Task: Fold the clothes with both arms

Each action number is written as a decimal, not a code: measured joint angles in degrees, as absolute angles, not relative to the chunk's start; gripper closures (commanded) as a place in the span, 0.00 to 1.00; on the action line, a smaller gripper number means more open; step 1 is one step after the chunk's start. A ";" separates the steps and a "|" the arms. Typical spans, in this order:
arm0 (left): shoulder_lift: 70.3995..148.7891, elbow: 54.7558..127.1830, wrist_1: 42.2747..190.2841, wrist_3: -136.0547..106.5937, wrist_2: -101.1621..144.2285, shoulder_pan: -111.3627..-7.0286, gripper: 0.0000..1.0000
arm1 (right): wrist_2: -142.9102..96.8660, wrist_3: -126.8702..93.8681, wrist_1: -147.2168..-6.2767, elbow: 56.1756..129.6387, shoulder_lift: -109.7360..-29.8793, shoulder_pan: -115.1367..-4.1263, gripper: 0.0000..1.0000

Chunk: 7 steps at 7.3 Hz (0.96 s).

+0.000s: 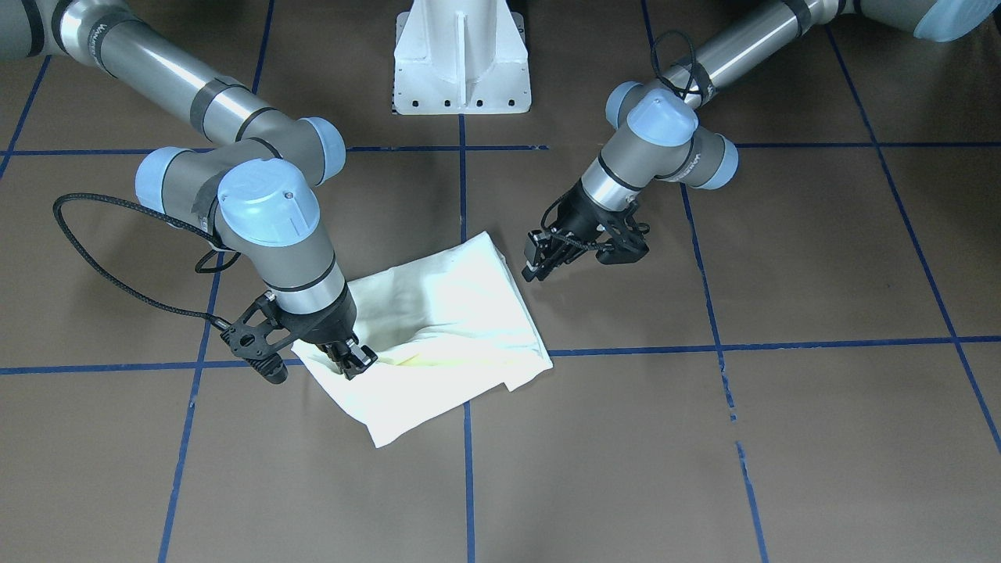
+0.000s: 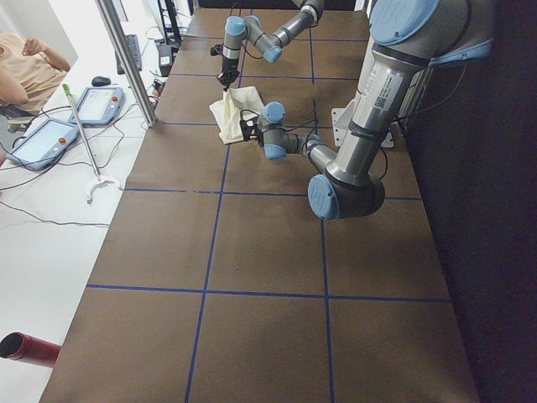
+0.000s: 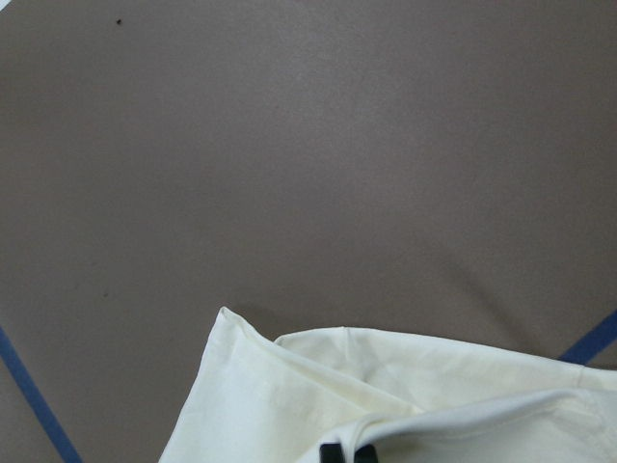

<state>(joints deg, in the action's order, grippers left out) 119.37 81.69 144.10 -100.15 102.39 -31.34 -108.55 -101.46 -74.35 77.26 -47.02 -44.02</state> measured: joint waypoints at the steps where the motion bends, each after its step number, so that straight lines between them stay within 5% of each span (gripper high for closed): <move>1: 120.91 79.74 144.01 -100.24 102.30 -32.04 0.64 | -108.54 -101.44 -74.36 77.23 -47.02 -43.99 1.00; 7: 125.39 75.19 144.45 -100.82 102.30 -34.49 0.66 | -108.57 -101.42 -74.36 76.82 -47.02 -43.94 1.00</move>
